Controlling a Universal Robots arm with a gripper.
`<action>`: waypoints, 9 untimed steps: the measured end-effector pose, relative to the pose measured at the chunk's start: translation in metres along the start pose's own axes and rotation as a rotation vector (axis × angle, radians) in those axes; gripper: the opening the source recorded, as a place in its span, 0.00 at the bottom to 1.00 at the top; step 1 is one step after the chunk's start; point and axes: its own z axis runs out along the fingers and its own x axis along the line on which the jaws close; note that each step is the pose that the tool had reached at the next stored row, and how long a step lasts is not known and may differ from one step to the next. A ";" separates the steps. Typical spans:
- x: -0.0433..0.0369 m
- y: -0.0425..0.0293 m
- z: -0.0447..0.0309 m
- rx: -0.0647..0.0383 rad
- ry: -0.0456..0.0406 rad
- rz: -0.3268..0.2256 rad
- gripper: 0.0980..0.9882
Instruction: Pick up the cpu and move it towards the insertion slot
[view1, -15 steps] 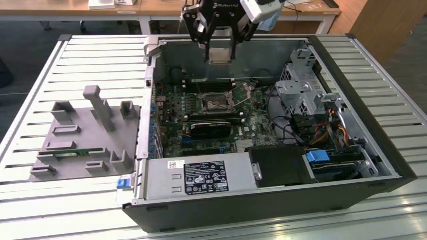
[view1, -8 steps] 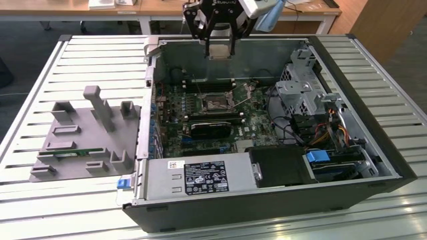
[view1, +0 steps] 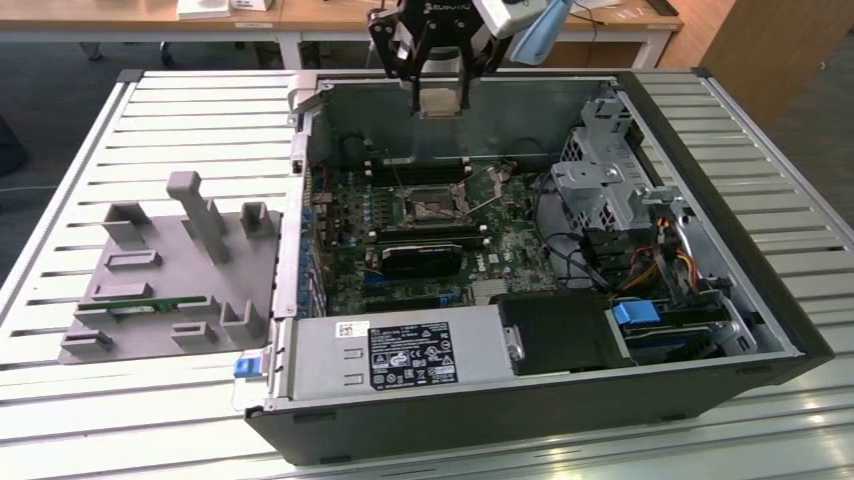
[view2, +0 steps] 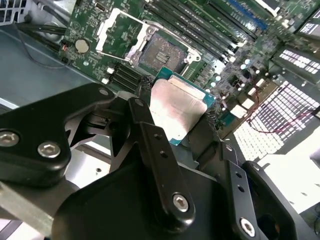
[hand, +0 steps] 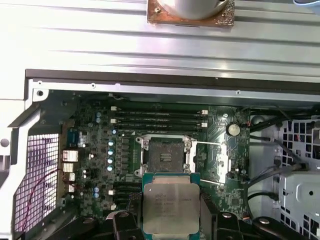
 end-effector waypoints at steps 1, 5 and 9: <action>0.0000 0.0011 0.0012 0.000 -0.0002 0.000 0.50; -0.0010 0.0056 0.0045 0.000 -0.0003 -0.001 0.50; -0.0012 0.0063 0.0048 0.000 -0.0003 -0.001 0.50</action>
